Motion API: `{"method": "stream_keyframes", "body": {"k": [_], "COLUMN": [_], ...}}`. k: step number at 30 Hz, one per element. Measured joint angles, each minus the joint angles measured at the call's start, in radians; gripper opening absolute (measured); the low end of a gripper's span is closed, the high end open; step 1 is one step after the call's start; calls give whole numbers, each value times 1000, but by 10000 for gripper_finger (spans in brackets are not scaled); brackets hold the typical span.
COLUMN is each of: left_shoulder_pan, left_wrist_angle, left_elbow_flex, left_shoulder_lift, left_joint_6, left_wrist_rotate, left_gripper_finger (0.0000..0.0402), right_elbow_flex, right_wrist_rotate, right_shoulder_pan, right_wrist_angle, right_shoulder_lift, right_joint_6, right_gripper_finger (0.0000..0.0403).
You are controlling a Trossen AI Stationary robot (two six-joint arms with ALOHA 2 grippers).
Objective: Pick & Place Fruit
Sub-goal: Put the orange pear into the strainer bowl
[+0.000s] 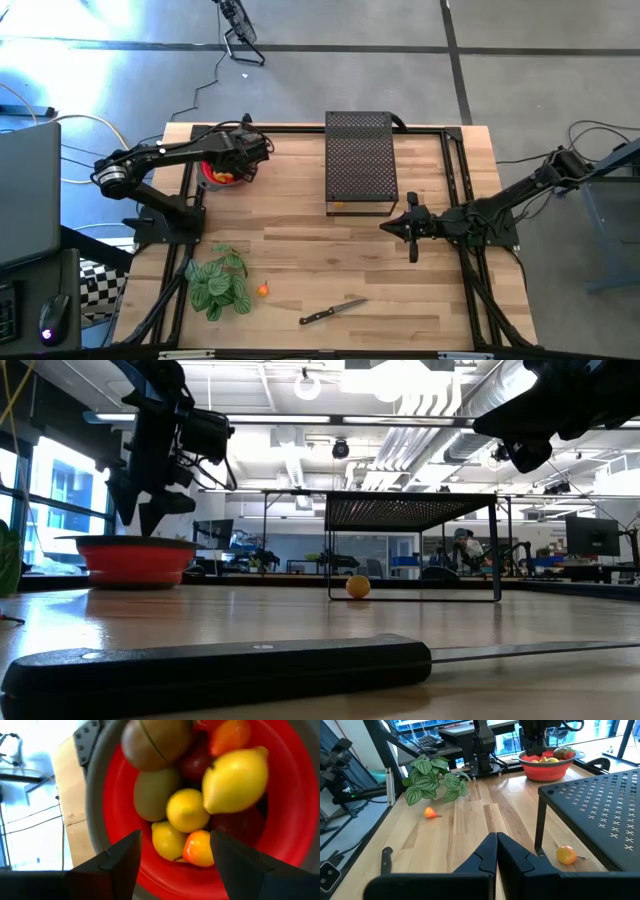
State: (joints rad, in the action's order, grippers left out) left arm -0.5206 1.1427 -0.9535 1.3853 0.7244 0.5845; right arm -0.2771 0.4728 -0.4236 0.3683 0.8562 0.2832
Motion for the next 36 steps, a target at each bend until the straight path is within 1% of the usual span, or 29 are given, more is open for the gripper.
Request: {"method": "stream_keyframes", "body": {"k": [3, 6, 8, 12, 14, 19, 24, 29, 33, 36], "left_shoulder_pan": [20, 69, 110, 195, 236, 321, 397, 451, 473, 478], "left_wrist_angle": [1, -12, -43, -119, -148, -190, -287, -399, -452, -519], "left_elbow_flex": [0, 0, 0, -1, -2, -2, -2, -2, -2, -2], "left_shoulder_lift": [-1, -17, -36, -88, -110, -139, -139, -139, -139, -139], "left_joint_6": [-45, -64, -90, -184, -206, -200, -197, -197, -197, -193], "left_wrist_rotate": [-26, -16, 0, -5, -29, -58, -66, -165, -266, -297], "left_gripper_finger": [229, 225, 212, 163, 136, 74, 31, 7, 3, 3], "right_elbow_flex": [0, 0, 0, 0, 0, 0, 0, 0, 0, 0], "right_wrist_rotate": [0, -1, -2, -2, -1, 0, -1, -2, -1, -1], "right_shoulder_pan": [0, 0, 0, 0, 0, 0, 0, 0, 0, 0], "right_wrist_angle": [0, 1, 2, 17, 32, 52, 53, 53, 53, 53], "right_shoulder_lift": [0, 0, 0, 0, 0, 0, 0, 0, 0, 0], "right_joint_6": [0, 0, 8, 10, 10, 8, 10, 53, 56, 54], "right_gripper_finger": [3, 3, 3, 3, 3, 3, 3, 3, 3, 3]}}
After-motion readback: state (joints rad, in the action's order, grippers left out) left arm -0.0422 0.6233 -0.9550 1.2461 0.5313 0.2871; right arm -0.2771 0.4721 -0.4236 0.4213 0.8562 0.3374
